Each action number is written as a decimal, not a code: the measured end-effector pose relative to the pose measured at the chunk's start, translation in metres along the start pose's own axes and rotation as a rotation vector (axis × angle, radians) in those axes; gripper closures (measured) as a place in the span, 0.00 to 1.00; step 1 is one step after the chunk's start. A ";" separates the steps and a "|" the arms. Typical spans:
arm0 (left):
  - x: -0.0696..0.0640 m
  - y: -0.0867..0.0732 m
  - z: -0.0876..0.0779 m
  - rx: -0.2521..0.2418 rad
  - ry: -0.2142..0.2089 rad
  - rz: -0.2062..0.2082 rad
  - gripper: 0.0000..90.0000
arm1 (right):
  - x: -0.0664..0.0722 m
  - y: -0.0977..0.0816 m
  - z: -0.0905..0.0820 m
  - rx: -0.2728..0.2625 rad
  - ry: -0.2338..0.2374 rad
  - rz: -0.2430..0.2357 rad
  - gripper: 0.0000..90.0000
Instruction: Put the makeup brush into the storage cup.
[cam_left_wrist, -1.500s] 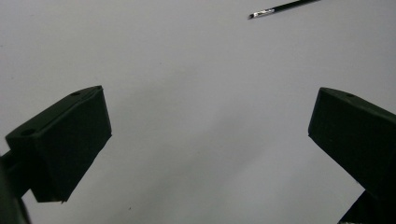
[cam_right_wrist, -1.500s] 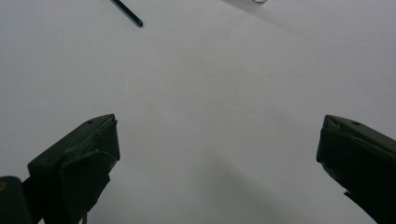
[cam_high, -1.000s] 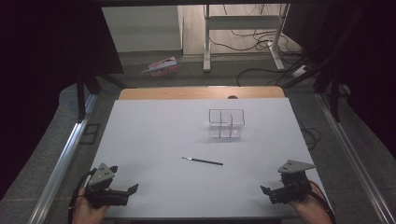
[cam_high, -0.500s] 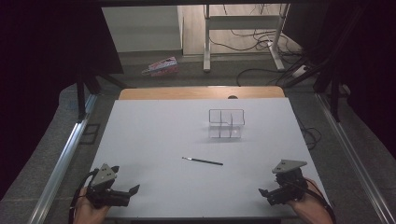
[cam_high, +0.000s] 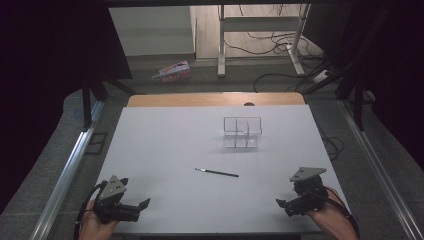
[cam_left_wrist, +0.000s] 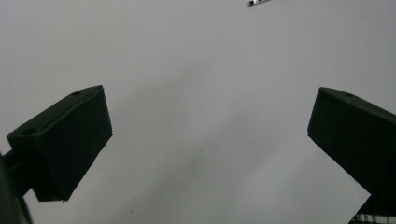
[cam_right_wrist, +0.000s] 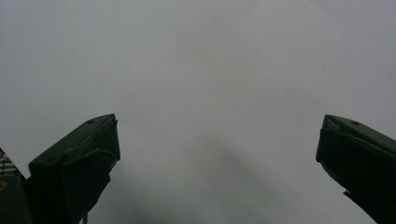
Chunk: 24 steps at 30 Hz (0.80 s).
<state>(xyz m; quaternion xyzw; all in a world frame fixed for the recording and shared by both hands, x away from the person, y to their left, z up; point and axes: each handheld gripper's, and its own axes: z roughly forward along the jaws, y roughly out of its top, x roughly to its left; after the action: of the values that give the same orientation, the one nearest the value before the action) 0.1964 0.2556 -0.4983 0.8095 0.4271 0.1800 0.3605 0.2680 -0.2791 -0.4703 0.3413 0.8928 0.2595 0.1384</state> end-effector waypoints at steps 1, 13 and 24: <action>0.000 0.000 0.000 -0.001 0.002 0.000 0.00 | 0.000 0.002 0.001 0.001 0.004 0.000 0.00; 0.000 0.000 0.000 0.007 0.014 0.015 0.00 | 0.001 0.017 0.009 -0.003 -0.001 -0.004 0.00; 0.001 0.000 0.000 0.007 0.016 0.012 0.00 | 0.003 0.029 0.020 0.009 0.011 -0.029 0.00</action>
<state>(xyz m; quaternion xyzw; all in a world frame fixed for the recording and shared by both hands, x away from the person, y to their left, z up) 0.1965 0.2564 -0.4987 0.8117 0.4257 0.1870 0.3534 0.2900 -0.2512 -0.4710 0.3274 0.8995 0.2556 0.1356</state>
